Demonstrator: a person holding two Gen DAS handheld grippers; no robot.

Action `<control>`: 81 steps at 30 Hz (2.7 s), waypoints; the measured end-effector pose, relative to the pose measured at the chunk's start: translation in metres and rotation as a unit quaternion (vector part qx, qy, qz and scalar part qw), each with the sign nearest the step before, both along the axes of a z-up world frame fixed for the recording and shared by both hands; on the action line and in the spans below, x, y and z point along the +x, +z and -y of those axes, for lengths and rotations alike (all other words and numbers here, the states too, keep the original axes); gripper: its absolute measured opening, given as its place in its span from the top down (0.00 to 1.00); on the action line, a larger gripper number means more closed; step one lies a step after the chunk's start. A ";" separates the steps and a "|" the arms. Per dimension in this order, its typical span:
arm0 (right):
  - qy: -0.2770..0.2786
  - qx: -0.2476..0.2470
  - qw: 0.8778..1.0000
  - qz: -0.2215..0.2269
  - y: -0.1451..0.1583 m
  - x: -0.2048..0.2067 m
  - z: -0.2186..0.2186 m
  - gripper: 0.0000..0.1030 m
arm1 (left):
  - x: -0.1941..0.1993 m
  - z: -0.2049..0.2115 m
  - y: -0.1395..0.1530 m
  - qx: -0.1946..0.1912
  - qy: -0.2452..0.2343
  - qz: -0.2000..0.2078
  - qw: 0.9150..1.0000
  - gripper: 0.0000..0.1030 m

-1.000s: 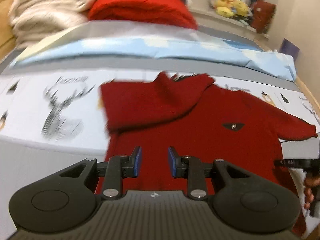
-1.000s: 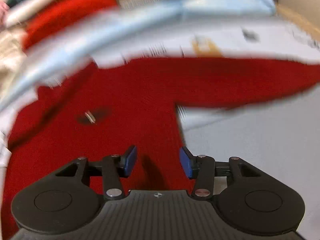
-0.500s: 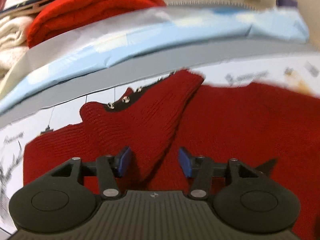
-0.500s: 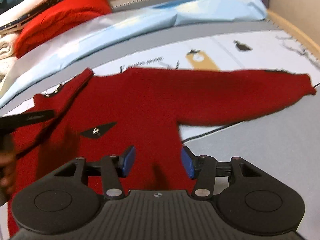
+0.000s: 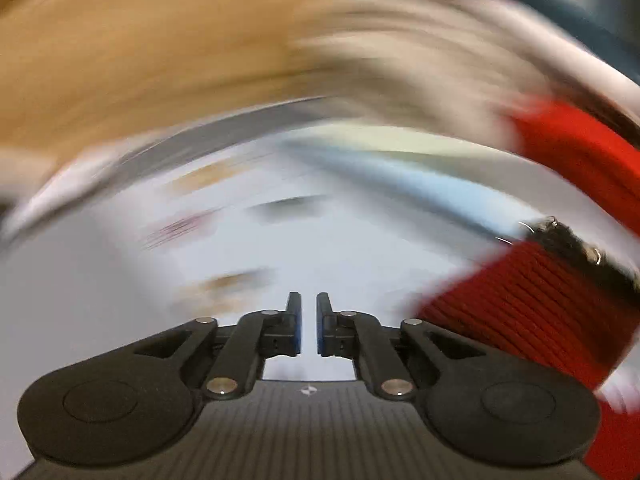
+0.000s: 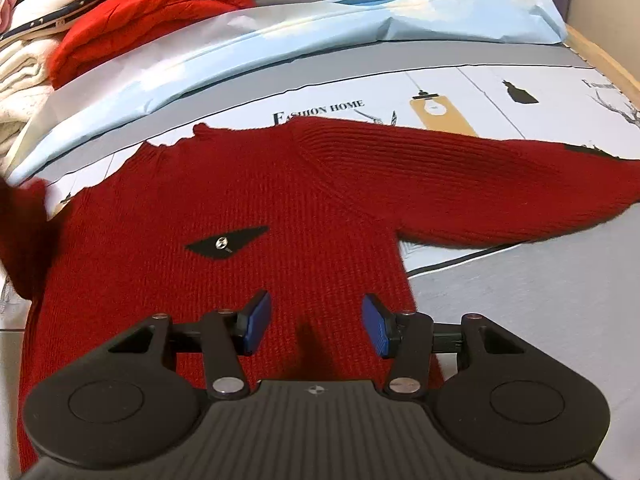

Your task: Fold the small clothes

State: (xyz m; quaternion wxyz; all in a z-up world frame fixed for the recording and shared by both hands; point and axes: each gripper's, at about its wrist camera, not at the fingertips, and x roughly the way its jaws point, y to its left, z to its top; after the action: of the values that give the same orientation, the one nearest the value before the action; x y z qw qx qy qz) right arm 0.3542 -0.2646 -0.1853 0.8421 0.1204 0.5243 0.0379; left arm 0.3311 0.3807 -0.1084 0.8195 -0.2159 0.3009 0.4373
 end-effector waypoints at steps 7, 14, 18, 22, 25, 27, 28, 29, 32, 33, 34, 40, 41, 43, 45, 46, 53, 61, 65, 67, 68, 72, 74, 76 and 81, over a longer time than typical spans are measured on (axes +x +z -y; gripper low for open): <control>0.000 0.003 1.000 -0.007 0.000 -0.005 -0.006 0.48 | -0.062 -0.083 -0.043 -0.204 0.030 0.094 0.974 0.69; 0.000 0.001 1.000 -0.031 -0.012 -0.008 -0.016 0.47 | -0.028 -0.086 -0.093 -0.261 -0.009 0.060 0.964 0.62; 0.006 -0.010 0.999 -0.037 -0.016 -0.009 -0.019 0.47 | -0.022 -0.087 -0.103 -0.231 -0.026 0.058 0.971 0.82; 0.008 -0.024 0.999 -0.043 -0.021 -0.007 -0.016 0.47 | -0.025 -0.085 -0.087 -0.140 -0.017 0.037 0.989 0.89; 0.005 -0.030 0.999 -0.045 -0.023 -0.007 -0.011 0.47 | -0.022 -0.078 -0.083 -0.094 -0.015 0.010 0.995 0.88; 0.001 -0.034 0.998 -0.045 -0.024 -0.007 -0.008 0.47 | -0.018 -0.074 -0.087 -0.090 -0.016 -0.015 0.996 0.82; -0.002 -0.036 0.998 -0.045 -0.025 -0.008 -0.006 0.47 | -0.017 -0.071 -0.086 -0.086 -0.012 -0.031 0.996 0.75; -0.006 -0.038 0.998 -0.046 -0.026 -0.008 -0.003 0.47 | -0.014 -0.066 -0.083 -0.072 0.000 -0.060 0.996 0.75; -0.021 -0.044 0.997 -0.055 -0.034 -0.009 0.007 0.47 | -0.004 -0.036 -0.057 -0.013 0.009 -0.089 0.996 0.75; -0.028 -0.046 0.997 -0.059 -0.037 -0.010 0.010 0.47 | -0.001 -0.019 -0.045 0.000 -0.017 -0.072 0.997 0.75; -0.036 -0.048 0.996 -0.065 -0.041 -0.010 0.014 0.47 | 0.005 0.003 -0.035 0.011 -0.060 -0.052 0.997 0.75; -0.057 -0.046 0.993 -0.097 -0.059 -0.013 0.027 0.47 | 0.036 0.133 -0.036 -0.037 -0.380 0.001 0.924 0.73; -0.059 -0.044 0.992 -0.099 -0.059 -0.013 0.028 0.47 | 0.039 0.152 -0.045 -0.044 -0.420 -0.011 0.906 0.73; -0.057 -0.042 0.992 -0.102 -0.059 -0.014 0.030 0.47 | 0.039 0.180 -0.066 -0.034 -0.468 -0.048 0.882 0.73; -0.053 -0.039 0.992 -0.105 -0.061 -0.016 0.032 0.49 | 0.042 0.198 -0.096 -0.032 -0.477 -0.129 0.869 0.72; -0.049 -0.039 0.993 -0.104 -0.061 -0.018 0.033 0.54 | 0.039 0.201 -0.100 -0.028 -0.465 -0.136 0.874 0.72; -0.068 0.006 0.992 -0.106 -0.055 -0.023 0.053 0.71 | 0.035 0.239 0.002 -0.009 -0.439 -0.142 0.887 0.70; -0.177 0.081 0.981 -0.006 -0.025 -0.027 0.108 0.71 | -0.029 0.303 0.040 -0.053 -0.440 -0.008 0.896 0.58; -0.212 0.087 0.973 0.024 -0.022 -0.034 0.142 0.76 | 0.011 0.333 0.010 -0.036 -0.454 -0.091 0.886 0.62; -0.235 0.084 0.968 0.033 -0.024 -0.038 0.159 0.73 | 0.021 0.335 0.015 -0.035 -0.461 -0.078 0.883 0.62; -0.246 0.086 0.965 0.037 -0.025 -0.039 0.167 0.73 | 0.023 0.337 0.019 -0.030 -0.465 -0.071 0.882 0.61; -0.292 0.095 0.950 0.048 -0.027 -0.042 0.200 0.60 | 0.029 0.330 0.012 -0.024 -0.465 -0.090 0.880 0.61; -0.316 0.096 0.942 0.059 -0.030 -0.038 0.215 0.60 | 0.038 0.324 0.003 -0.039 -0.458 -0.101 0.882 0.61; -0.332 0.086 0.937 0.066 -0.037 -0.032 0.227 0.59 | 0.040 0.312 0.000 -0.050 -0.447 -0.105 0.887 0.61; -0.421 0.104 0.900 0.049 -0.079 -0.013 0.265 0.57 | 0.043 0.283 0.003 -0.070 -0.420 -0.099 0.900 0.61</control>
State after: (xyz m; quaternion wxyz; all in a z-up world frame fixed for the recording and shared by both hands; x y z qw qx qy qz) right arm 0.3407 -0.5296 -0.2644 0.7869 0.4144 0.3761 -0.2598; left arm 0.3738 0.0980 -0.1051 0.8758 -0.0821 0.4731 0.0498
